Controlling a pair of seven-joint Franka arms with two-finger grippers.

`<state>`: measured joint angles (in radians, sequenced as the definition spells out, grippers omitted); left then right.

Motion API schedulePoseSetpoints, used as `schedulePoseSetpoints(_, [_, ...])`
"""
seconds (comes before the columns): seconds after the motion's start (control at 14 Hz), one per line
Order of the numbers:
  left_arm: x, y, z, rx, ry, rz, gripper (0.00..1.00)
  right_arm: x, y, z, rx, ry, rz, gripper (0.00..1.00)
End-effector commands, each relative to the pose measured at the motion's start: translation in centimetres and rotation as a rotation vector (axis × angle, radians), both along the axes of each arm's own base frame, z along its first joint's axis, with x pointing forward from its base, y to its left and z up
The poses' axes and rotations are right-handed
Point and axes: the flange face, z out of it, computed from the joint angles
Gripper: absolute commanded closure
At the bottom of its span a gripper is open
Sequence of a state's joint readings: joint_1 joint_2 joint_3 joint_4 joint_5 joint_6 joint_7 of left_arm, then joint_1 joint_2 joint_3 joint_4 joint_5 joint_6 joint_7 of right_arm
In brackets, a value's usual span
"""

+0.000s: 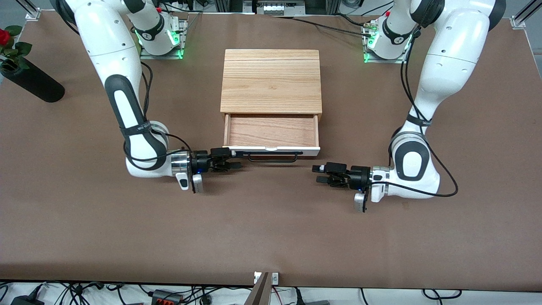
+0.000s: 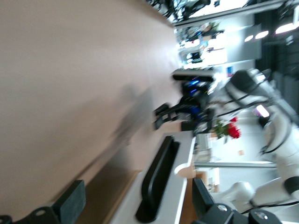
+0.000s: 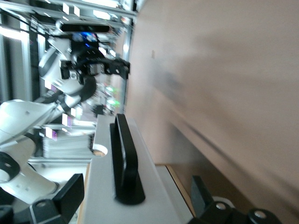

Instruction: Pull top drawer with both arms simultaneously

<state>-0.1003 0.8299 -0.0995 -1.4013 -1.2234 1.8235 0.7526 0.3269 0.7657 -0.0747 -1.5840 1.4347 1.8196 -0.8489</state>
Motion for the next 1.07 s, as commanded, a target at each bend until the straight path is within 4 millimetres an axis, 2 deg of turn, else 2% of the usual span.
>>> schedulePoseSetpoints(0.0, [1.6, 2.3, 4.3, 0.151, -0.071, -0.051, 0.0, 2.1, -1.7, 7.1, -0.223, -0.028, 0.086, 0.0])
schedulePoseSetpoints(0.07, [1.7, 3.2, 5.2, 0.203, -0.083, -0.066, 0.0, 2.5, -3.0, 8.6, -0.328, -0.047, 0.114, 0.0])
schedulePoseSetpoints(0.21, [1.8, 5.3, 8.5, 0.319, -0.132, -0.098, 0.0, 2.8, -6.4, 10.5, -0.541, -0.11, 0.183, 0.0])
schedulePoseSetpoints(0.36, [1.2, 7.0, 11.3, 0.438, -0.142, -0.146, 0.0, 3.1, -10.5, 12.2, -0.738, -0.164, 0.245, 0.0])
schedulePoseSetpoints(0.43, [0.8, 8.2, 12.0, 0.466, -0.109, -0.159, 0.0, 3.2, -12.4, 13.1, -0.822, -0.182, 0.266, 0.0])
schedulePoseSetpoints(0.57, [0.2, 10.0, 13.9, 0.538, -0.108, -0.199, 0.0, 2.9, -16.8, 14.4, -0.987, -0.166, 0.327, 0.0])
schedulePoseSetpoints(0.71, [-0.5, 11.9, 16.7, 0.63, -0.134, -0.233, 0.0, 2.3, -20.4, 17.3, -1.112, -0.152, 0.363, 0.0])
schedulePoseSetpoints(0.79, [-1.0, 12.7, 18.0, 0.662, -0.138, -0.247, 0.0, 1.8, -21.1, 18.7, -1.159, -0.127, 0.366, 0.0])
schedulePoseSetpoints(0.86, [-1.6, 13.4, 19.2, 0.694, -0.132, -0.276, 0.0, 1.0, -21.7, 20.9, -1.203, -0.093, 0.341, 0.0])
schedulePoseSetpoints(1.0, [-3.4, 14.5, 22.9, 0.767, -0.116, -0.312, 0.0, -0.7, -22.5, 25.6, -1.267, -0.035, 0.255, 0.0])
